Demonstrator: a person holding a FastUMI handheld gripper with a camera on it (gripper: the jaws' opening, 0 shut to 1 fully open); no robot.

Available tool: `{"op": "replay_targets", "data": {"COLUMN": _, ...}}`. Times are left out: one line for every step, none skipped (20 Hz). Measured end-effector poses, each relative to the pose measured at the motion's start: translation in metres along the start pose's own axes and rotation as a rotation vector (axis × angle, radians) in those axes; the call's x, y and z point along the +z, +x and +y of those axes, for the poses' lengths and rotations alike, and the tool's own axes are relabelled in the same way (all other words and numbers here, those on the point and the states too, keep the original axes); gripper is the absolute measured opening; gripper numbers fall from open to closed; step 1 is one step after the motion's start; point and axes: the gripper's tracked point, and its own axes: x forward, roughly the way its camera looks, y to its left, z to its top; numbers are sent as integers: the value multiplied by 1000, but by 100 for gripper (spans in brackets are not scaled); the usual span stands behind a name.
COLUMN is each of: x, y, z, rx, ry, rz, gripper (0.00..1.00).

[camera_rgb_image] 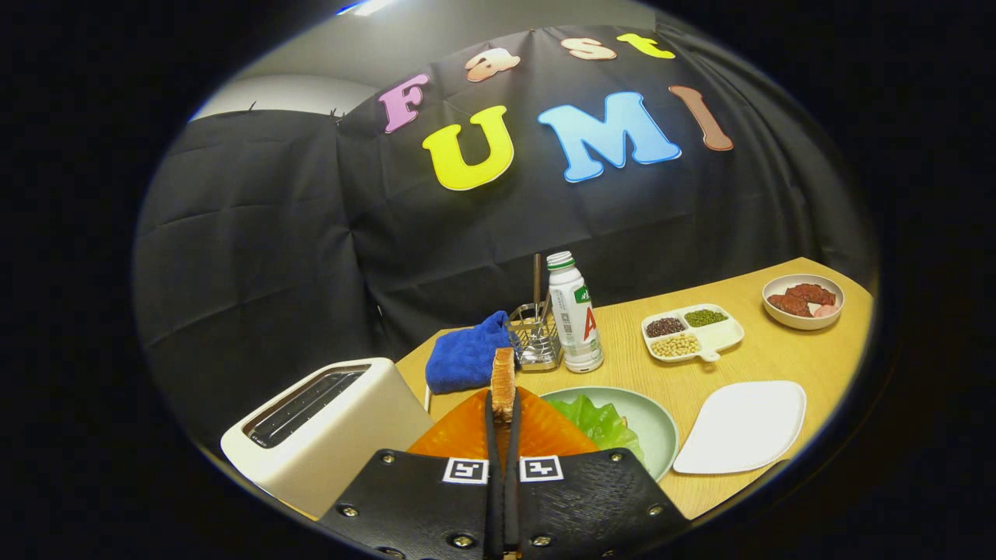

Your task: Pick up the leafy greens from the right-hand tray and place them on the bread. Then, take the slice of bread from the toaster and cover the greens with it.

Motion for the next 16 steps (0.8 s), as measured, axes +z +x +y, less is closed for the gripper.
{"op": "replay_targets", "data": {"x": -1, "y": 0, "z": -1, "rx": -3, "ry": -1, "rz": 2, "gripper": 1}}
{"op": "replay_targets", "data": {"x": -2, "y": -1, "z": -2, "rx": -3, "ry": 0, "rz": 1, "gripper": 0}}
{"op": "replay_targets", "data": {"x": -3, "y": -1, "z": -3, "rx": -8, "ry": -3, "rz": 1, "gripper": 1}}
{"op": "replay_targets", "data": {"x": -4, "y": -1, "z": -6, "rx": -16, "ry": -12, "rz": 1, "gripper": 1}}
{"op": "replay_targets", "data": {"x": -6, "y": -3, "z": -8, "rx": -24, "ry": -23, "rz": -1, "gripper": 1}}
{"op": "replay_targets", "data": {"x": -7, "y": -4, "z": -9, "rx": -31, "ry": -35, "rz": -6, "gripper": 1}}
{"op": "replay_targets", "data": {"x": -8, "y": -5, "z": -11, "rx": -40, "ry": -42, "rz": -9, "gripper": 1}}
{"op": "replay_targets", "data": {"x": -8, "y": -6, "z": -14, "rx": -50, "ry": -45, "rz": -9, "gripper": 2}}
{"op": "replay_targets", "data": {"x": -10, "y": -5, "z": -15, "rx": -51, "ry": -49, "rz": -10, "gripper": 2}}
{"op": "replay_targets", "data": {"x": -12, "y": -5, "z": -17, "rx": -60, "ry": -53, "rz": -6, "gripper": 5}}
{"op": "replay_targets", "data": {"x": -14, "y": -5, "z": -22, "rx": -76, "ry": -64, "rz": 1, "gripper": 6}}
{"op": "replay_targets", "data": {"x": -15, "y": -6, "z": -26, "rx": -88, "ry": -78, "rz": 14, "gripper": 12}}
{"op": "replay_targets", "data": {"x": -19, "y": -4, "z": -30, "rx": -104, "ry": -93, "rz": 25, "gripper": 12}}
{"op": "replay_targets", "data": {"x": -20, "y": -6, "z": -35, "rx": -121, "ry": -103, "rz": 36, "gripper": 18}}
{"op": "replay_targets", "data": {"x": -21, "y": -4, "z": -40, "rx": -133, "ry": -106, "rz": 40, "gripper": 18}}
{"op": "replay_targets", "data": {"x": -23, "y": -4, "z": -42, "rx": -141, "ry": -105, "rz": 48, "gripper": 26}}
